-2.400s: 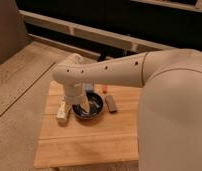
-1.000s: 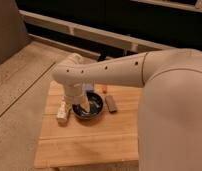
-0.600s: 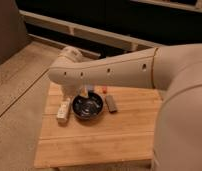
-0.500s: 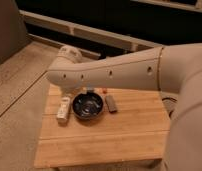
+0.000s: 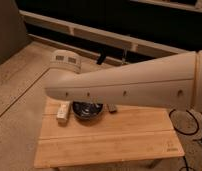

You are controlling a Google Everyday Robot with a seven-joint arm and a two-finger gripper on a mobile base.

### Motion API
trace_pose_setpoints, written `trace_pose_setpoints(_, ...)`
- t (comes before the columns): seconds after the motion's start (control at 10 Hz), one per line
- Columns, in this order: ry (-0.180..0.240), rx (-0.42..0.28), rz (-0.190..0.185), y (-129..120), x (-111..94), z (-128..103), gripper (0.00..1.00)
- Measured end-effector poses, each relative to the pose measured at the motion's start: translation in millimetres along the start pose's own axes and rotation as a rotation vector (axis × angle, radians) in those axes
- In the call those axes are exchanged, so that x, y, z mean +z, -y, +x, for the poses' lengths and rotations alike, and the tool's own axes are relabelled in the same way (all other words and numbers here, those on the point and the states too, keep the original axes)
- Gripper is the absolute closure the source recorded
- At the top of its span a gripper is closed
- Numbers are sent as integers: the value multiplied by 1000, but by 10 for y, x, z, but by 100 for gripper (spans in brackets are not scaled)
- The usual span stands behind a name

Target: Drag the pepper across the table

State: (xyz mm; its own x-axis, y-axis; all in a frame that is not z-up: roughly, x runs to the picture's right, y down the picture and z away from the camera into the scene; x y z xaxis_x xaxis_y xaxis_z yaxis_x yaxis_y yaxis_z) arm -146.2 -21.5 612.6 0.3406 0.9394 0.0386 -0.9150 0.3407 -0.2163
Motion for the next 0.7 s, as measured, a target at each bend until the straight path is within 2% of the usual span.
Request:
trace_pose_setpoints(0.1,-13,0,1,43,74,21,35)
trace_pose_setpoints(0.3,-44,-36,10,311,368,-21,35)
trace_pose_setpoints(0.7,-37,-50,-3,721,667,-221,35)
